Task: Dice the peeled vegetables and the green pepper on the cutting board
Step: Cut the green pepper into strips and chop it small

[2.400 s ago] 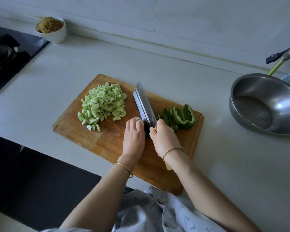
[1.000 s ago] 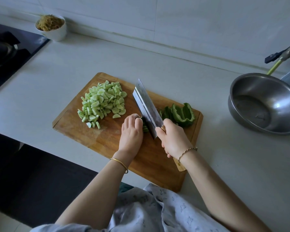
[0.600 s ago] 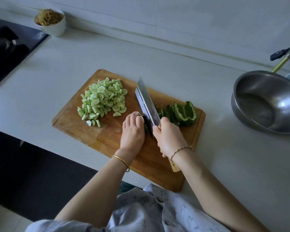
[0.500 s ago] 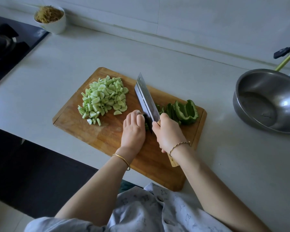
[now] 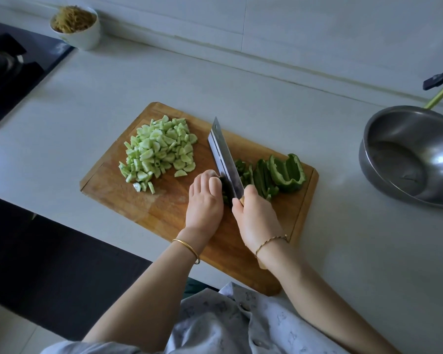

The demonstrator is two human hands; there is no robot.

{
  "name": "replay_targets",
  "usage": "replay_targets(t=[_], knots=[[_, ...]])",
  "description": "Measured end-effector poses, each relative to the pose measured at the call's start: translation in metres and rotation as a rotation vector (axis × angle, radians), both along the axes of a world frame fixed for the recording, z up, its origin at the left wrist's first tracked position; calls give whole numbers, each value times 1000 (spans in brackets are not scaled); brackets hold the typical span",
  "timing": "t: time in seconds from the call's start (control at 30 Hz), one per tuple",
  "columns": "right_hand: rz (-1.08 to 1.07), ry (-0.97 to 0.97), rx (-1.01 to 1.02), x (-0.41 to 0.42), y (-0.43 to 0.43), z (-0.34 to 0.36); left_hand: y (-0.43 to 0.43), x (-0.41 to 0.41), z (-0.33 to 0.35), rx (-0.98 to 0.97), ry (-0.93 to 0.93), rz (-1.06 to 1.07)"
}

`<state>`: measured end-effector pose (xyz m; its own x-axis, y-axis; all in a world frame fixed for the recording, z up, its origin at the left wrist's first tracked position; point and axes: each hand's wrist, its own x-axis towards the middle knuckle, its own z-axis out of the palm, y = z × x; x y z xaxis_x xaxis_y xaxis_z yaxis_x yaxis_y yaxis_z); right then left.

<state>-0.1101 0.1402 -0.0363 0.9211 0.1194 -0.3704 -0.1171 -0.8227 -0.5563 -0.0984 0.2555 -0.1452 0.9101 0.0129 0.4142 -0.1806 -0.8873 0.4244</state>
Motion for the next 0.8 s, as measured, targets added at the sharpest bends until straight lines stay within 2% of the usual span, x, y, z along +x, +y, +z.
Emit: replay_targets(t=[0.1, 0.3, 0.43, 0.53, 0.73, 0.8], knots=[[-33, -13, 46, 15, 4, -6, 0, 0, 1, 4, 14, 14], [-119, 99, 197, 15, -15, -17, -1, -2, 5, 41, 19, 12], [-127, 61, 221, 14, -18, -19, -4, 0, 7, 53, 31, 29], [-84, 35, 174, 16, -19, -15, -5, 0, 9, 44, 64, 42], [94, -58, -111, 2, -2, -1, -10, -1, 10, 25, 105, 90], [71, -68, -59, 8, 0, -5, -10, -4, 10, 14, 117, 100]])
